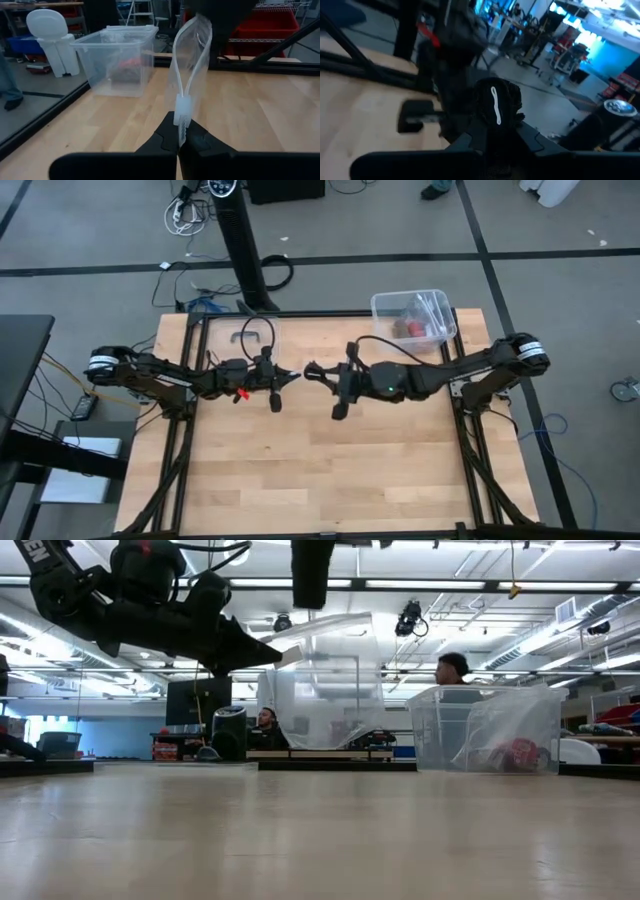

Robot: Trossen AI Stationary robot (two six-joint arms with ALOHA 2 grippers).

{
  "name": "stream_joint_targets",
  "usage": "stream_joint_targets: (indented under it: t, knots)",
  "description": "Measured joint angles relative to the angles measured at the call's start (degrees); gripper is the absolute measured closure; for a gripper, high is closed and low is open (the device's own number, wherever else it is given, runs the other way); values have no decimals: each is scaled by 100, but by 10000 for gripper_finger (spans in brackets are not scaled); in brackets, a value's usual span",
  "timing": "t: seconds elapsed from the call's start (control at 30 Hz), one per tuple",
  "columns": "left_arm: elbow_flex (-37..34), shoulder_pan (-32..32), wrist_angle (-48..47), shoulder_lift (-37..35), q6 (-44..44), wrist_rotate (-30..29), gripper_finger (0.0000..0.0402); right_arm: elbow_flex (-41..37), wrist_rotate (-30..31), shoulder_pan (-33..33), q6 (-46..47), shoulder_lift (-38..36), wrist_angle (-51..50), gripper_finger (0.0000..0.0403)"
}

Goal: Roll bandage
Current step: Put the black bandage into the transparent zip bag

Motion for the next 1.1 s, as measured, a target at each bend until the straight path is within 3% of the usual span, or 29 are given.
stream_joint_targets:
  t: [0.47, 1.1]
  knots:
    - [4, -64, -54, 0, 4, -44, 399, -2, 330, -102, -363, 101, -55, 362]
    - [4, -64, -57, 0, 6, -44, 399, -4, 322, -104, -644, 121, 108, 362]
